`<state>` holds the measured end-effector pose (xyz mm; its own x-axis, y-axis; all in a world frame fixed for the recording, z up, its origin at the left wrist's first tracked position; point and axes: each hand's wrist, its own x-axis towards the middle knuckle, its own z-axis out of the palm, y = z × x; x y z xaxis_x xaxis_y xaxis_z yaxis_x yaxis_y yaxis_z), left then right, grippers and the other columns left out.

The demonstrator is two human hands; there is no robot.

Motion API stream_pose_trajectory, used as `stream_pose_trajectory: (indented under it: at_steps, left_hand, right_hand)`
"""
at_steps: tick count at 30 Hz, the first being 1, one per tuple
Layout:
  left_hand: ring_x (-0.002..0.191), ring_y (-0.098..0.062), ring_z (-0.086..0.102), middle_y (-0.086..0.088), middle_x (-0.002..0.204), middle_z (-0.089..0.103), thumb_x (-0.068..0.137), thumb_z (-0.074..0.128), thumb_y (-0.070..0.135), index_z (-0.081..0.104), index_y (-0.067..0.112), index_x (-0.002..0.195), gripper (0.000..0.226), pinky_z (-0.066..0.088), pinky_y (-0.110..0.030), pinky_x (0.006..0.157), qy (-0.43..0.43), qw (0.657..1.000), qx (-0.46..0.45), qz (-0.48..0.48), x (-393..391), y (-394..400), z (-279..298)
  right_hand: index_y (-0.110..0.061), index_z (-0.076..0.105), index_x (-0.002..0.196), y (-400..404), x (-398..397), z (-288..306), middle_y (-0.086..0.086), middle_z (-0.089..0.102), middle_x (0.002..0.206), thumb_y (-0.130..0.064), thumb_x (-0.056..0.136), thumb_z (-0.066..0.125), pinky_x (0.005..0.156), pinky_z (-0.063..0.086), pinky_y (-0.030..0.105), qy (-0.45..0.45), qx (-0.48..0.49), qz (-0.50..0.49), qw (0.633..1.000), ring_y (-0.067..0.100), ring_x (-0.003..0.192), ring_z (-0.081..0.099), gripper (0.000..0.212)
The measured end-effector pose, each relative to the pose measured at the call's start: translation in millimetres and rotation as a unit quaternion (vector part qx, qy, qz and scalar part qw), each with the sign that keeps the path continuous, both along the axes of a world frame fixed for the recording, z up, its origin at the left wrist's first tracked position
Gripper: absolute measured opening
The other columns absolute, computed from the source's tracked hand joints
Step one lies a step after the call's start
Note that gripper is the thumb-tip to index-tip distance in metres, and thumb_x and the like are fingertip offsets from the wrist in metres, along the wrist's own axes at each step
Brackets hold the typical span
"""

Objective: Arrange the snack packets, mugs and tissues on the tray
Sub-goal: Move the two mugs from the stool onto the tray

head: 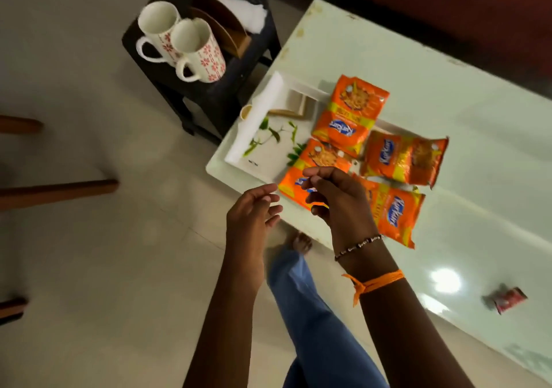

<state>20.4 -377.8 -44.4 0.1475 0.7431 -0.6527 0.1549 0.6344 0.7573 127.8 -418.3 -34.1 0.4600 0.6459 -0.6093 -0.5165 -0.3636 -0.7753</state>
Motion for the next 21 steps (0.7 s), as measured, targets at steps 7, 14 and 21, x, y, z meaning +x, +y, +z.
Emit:
stream_pose_trajectory:
  at_steps: [7, 14, 21]
  left_hand:
    - [0.082, -0.014, 0.064, -0.001, 0.087, 0.066, 0.092, 0.046, 0.006, 0.066, 0.018, 0.089, 0.024, 0.053, -0.02, 0.071, 0.001, 1.0, 0.009, -0.009, -8, 112, -34]
    - [0.083, -0.007, 0.067, 0.001, 0.09, 0.067, 0.092, 0.043, 0.007, 0.064, 0.022, 0.091, 0.026, 0.051, -0.019, 0.073, 0.013, 1.0, 0.001, 0.014, -46, 207, -49]
    - [0.112, -0.011, 0.053, 0.0, 0.127, 0.054, 0.096, 0.041, 0.029, 0.049, 0.023, 0.122, 0.029, 0.041, -0.024, 0.092, 0.032, 0.999, 0.008, -0.01, -72, 307, -56]
  right_hand:
    - [-0.018, 0.061, 0.077, 110, -14, -30, 0.002, 0.057, 0.068, 0.001, 0.091, 0.043, 0.045, 0.036, 0.015, -0.009, -0.025, 0.034, 0.999, 0.006, 0.051, 0.049, 0.029]
    - [-0.01, 0.062, 0.089, 200, -43, -37, 0.003, 0.057, 0.072, -0.001, 0.091, 0.043, 0.048, 0.036, 0.014, -0.024, -0.048, 0.042, 0.998, 0.01, 0.057, 0.048, 0.021]
    - [-0.001, 0.059, 0.109, 291, -75, -56, 0.001, 0.054, 0.075, -0.008, 0.091, 0.048, 0.058, 0.041, 0.018, -0.044, -0.099, -0.022, 0.994, 0.009, 0.066, 0.048, 0.022]
